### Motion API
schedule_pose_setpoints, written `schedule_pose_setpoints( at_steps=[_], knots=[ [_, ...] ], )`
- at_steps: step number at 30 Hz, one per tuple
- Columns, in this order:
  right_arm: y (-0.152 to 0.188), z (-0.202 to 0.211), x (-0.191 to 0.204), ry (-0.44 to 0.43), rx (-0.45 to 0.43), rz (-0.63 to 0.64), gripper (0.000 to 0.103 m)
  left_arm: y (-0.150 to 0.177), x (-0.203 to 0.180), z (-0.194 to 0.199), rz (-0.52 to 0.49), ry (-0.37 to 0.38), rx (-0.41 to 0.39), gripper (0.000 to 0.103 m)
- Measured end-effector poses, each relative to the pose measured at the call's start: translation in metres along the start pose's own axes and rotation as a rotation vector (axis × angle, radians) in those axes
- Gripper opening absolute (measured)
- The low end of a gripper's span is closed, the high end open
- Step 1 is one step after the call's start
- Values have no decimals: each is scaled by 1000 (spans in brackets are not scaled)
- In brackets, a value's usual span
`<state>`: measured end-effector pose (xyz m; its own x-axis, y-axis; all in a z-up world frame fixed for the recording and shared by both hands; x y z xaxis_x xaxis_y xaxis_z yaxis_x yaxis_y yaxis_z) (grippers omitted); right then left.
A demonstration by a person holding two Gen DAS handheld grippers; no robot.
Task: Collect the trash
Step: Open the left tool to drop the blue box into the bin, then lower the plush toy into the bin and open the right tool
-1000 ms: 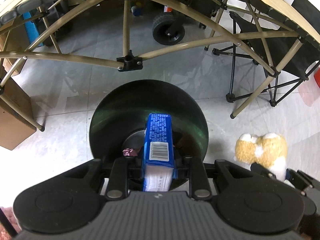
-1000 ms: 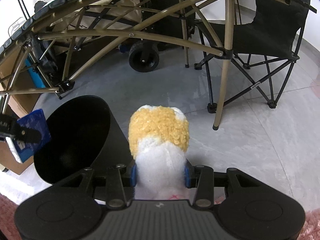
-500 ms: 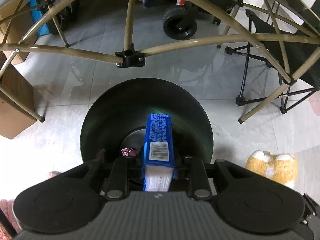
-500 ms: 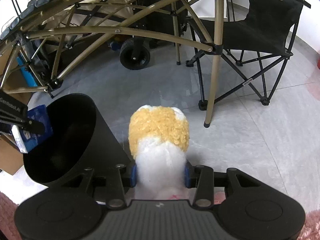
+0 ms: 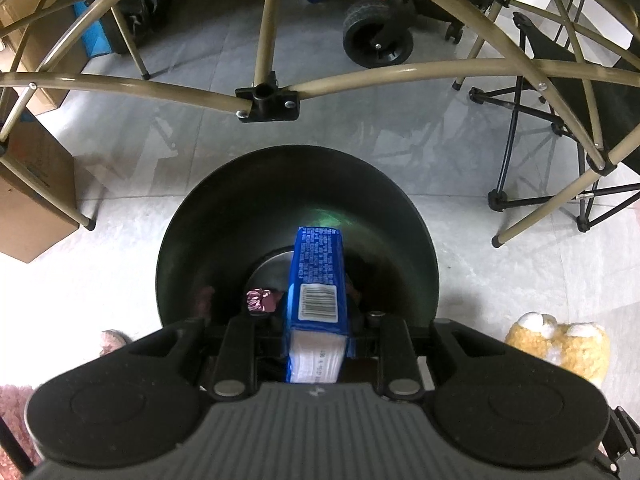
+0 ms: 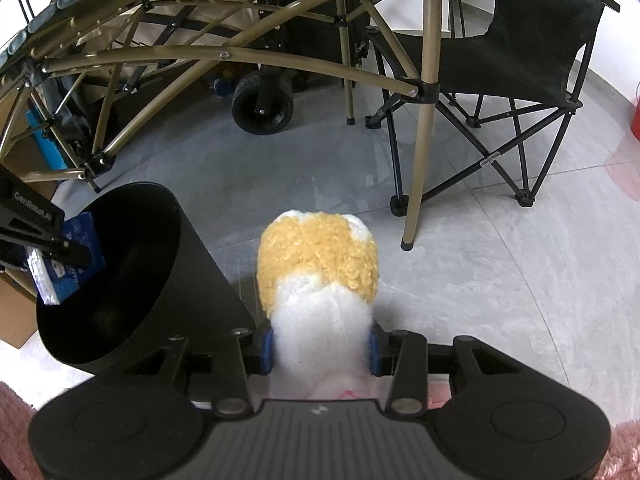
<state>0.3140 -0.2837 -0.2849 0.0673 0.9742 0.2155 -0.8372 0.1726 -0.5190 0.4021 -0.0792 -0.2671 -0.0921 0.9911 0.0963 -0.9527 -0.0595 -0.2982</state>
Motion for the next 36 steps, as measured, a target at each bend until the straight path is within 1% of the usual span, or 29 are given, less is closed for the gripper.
schedule_pose_setpoints(
  at_steps=[1,2,3,4,5,6,7,9,14,23,36],
  knots=[
    [0,0,0,-1,0,0,41,0,0,0,-3,-4,0,25],
    [0,0,0,0,0,-1,41,0,-1,1,-9,-12,-8,28],
    [0,0,0,0,-1,-1,41,-1,-1,2,-15,-17,-15,37],
    [0,0,0,0,-1,-1,41,-1,-1,3,-20,-21,-20,57],
    [0,0,0,1,-1,0,41,0,-1,4,-20,-28,-22,69],
    [0,0,0,0,-1,-1,41,0,0,5,-16,-38,-23,88],
    [0,0,0,0,-1,-1,41,0,2,6,-12,-55,-28,95],
    [0,0,0,0,-1,-1,41,-1,6,6,-14,-80,-32,100],
    [-1,0,1,-1,-2,1,41,2,11,2,-5,-88,-4,100],
    [0,1,1,2,-1,9,41,4,14,5,-10,-86,-4,101],
    [-3,-1,4,24,-4,27,41,7,25,12,-16,-79,-26,101]
  ],
)
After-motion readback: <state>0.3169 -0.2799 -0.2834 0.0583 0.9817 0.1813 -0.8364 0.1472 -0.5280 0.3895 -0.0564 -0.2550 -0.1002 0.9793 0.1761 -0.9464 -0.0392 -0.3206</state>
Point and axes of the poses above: each gripper's, at about its wrist camera, not at the fingertips, and z roughly against the way its jaws point, x to its left, y to its underside, the point moved 10 cm from there along -z, roughly the way its jaws point, and after that the axes turned 8 degrees about -y, right-handed, at the moved point
